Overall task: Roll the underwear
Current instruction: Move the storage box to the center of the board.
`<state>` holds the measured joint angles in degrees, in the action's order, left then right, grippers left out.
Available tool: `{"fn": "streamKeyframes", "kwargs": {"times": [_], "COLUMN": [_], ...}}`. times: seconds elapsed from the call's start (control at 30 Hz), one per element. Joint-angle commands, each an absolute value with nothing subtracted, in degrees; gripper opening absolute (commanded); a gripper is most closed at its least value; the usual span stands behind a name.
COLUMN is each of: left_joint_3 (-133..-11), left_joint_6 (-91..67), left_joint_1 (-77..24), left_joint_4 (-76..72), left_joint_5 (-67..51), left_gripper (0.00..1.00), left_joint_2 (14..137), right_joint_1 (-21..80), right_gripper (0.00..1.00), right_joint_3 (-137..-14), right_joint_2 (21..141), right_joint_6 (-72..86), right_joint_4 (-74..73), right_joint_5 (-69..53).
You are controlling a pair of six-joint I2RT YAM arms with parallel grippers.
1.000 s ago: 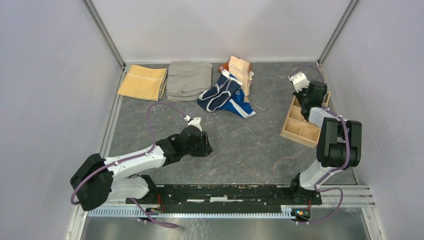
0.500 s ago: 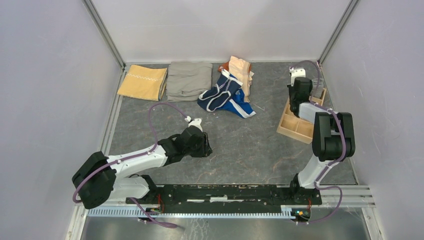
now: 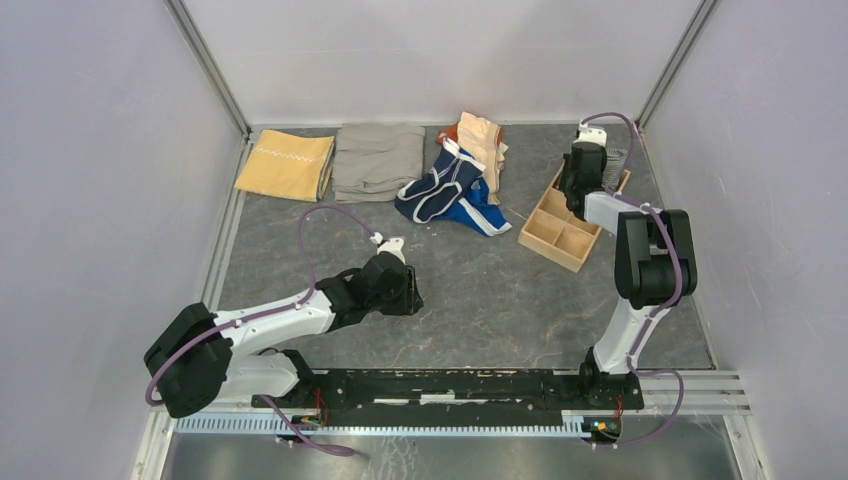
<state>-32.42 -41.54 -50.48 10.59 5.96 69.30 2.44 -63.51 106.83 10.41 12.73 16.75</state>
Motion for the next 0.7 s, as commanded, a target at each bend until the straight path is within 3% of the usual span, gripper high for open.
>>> {"fn": "streamKeyframes", "kwargs": {"times": [0.0,0.2,0.67], "left_joint_3": [-34.0,-33.9,-33.6], "left_joint_6": [-38.8,-38.7,-38.3], "left_joint_1": [-50.2,-50.2,-50.2], "left_joint_4": [10.3,10.1,10.3], "left_joint_5": [7.2,6.9,7.4], "left_gripper": [0.48,0.47,0.46], "left_joint_2": [68.5,68.3,67.8], "right_joint_1": [2.9,1.4,-4.2], "right_gripper": [0.00,0.00,0.00], "right_joint_3": [-62.9,-65.1,-67.5], "right_joint_2": [103.7,100.1,100.0], "right_joint_6": [1.4,-17.7,-36.3], "right_joint_4": [9.6,6.8,0.5], "right_joint_5": [12.3,2.1,-11.4]}}
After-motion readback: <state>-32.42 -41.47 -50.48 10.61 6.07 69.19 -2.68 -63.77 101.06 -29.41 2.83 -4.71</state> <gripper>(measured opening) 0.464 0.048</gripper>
